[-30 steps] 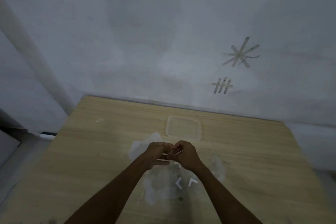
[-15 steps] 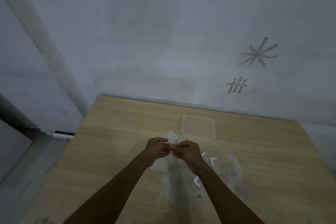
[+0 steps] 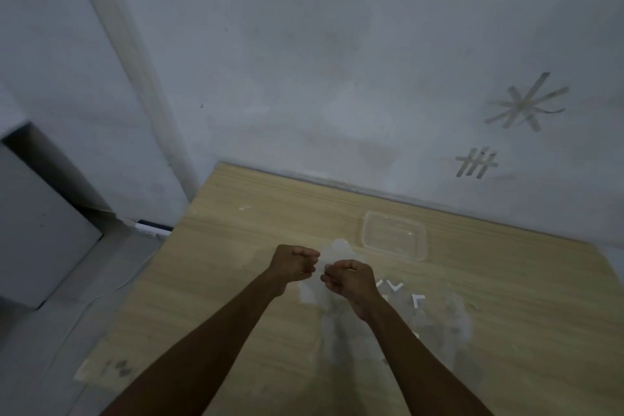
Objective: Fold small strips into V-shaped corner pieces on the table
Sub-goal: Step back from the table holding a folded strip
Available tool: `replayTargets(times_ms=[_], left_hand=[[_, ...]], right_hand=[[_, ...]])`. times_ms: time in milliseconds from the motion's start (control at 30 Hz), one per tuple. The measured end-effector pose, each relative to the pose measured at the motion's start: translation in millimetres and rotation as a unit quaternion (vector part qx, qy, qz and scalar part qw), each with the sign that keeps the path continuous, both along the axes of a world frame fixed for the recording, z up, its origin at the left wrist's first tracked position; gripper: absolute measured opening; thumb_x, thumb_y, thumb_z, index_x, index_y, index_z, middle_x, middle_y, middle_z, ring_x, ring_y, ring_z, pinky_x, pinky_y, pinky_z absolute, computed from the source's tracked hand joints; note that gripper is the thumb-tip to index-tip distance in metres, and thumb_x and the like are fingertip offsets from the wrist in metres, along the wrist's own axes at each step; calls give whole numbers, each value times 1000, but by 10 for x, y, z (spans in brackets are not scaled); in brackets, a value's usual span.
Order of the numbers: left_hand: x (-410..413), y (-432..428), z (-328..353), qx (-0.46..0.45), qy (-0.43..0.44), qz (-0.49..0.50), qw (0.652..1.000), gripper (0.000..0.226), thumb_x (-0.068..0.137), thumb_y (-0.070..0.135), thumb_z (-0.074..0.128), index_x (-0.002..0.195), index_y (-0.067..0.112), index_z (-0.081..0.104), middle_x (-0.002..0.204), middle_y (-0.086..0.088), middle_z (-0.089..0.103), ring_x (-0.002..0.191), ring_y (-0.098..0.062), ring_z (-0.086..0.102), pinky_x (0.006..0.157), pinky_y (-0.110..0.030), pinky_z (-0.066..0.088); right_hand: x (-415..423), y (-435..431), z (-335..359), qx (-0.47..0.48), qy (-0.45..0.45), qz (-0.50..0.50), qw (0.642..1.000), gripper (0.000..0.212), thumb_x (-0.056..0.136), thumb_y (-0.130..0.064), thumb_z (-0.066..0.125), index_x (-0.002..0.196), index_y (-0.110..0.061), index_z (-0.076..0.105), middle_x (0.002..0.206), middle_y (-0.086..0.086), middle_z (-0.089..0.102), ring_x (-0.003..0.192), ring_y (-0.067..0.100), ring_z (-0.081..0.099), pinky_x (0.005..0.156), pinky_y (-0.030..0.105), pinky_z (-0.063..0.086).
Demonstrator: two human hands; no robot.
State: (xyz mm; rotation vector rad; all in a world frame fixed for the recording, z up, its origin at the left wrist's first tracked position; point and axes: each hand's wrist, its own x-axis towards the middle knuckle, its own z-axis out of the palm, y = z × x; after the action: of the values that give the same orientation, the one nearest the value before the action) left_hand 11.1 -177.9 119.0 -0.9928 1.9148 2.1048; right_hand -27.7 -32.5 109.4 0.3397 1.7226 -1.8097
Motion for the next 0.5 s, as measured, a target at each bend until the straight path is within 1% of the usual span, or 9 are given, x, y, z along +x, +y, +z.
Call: replayTargets(times_ms=[133, 267, 400, 500], left_hand=[[76, -120, -61, 5, -4, -4, 1000, 10, 82, 1, 66, 90, 4, 73, 73, -10, 66, 62, -16, 62, 63, -24, 56], [167, -374, -96, 17, 1, -32, 999, 13, 82, 1, 66, 92, 4, 73, 72, -9, 66, 63, -15, 62, 64, -24, 56], [370, -800, -121, 23, 6, -80, 997, 13, 84, -1, 63, 88, 8, 71, 70, -9, 64, 62, -14, 61, 63, -22, 55], [517, -1061, -123, 27, 6, -104, 994, 12, 85, 0, 63, 92, 6, 70, 71, -9, 63, 62, -13, 60, 65, -23, 55]], right_hand=[[119, -120, -12, -10, 3, -1, 1000, 13, 77, 1, 74, 81, 0, 62, 68, 17, 69, 60, 22, 70, 55, 26, 56], [272, -372, -10, 6, 16, -36, 999, 16, 77, 2, 74, 84, 1, 60, 69, 18, 68, 59, 22, 69, 55, 26, 57], [575, -786, -25, 8, 22, -79, 997, 16, 78, 5, 72, 84, 1, 58, 70, 18, 66, 56, 22, 67, 56, 27, 59], [835, -1043, -40, 1, 23, -107, 994, 15, 78, 4, 71, 85, 1, 58, 70, 18, 66, 57, 22, 67, 55, 27, 58]])
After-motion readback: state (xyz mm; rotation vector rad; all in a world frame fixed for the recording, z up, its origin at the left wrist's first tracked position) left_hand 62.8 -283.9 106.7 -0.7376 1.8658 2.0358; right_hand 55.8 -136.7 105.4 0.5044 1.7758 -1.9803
